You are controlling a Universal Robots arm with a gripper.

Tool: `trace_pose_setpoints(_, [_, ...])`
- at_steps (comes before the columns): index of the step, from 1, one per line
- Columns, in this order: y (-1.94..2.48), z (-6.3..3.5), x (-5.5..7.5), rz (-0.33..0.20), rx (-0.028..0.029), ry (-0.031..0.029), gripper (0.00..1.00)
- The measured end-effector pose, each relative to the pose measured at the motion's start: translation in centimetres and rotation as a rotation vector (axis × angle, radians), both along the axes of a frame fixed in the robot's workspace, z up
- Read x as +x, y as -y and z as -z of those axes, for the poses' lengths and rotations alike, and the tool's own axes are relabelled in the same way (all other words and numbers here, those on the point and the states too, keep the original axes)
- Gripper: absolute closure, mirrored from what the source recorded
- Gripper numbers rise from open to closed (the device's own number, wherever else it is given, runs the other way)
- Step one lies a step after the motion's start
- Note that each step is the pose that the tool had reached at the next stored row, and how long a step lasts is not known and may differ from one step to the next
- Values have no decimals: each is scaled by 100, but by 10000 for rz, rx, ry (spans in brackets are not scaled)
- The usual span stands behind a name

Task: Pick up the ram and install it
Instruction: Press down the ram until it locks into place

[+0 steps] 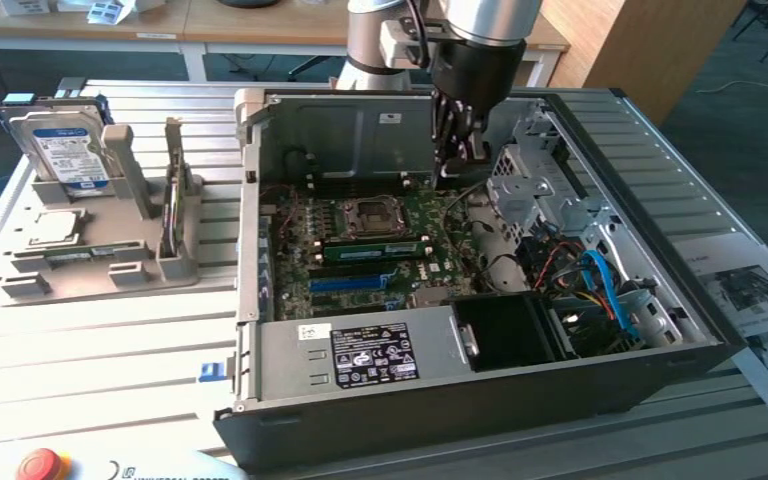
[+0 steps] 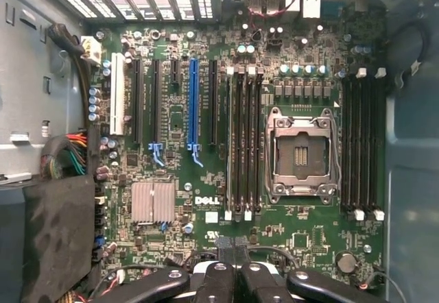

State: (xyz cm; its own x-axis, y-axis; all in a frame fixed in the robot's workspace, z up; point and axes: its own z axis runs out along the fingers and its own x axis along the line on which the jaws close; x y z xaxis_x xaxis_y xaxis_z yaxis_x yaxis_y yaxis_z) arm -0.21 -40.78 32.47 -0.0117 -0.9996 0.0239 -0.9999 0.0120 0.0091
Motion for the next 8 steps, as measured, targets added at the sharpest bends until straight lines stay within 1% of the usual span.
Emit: trace_pose_setpoints(8, [0,138,0,0,-2,1,90])
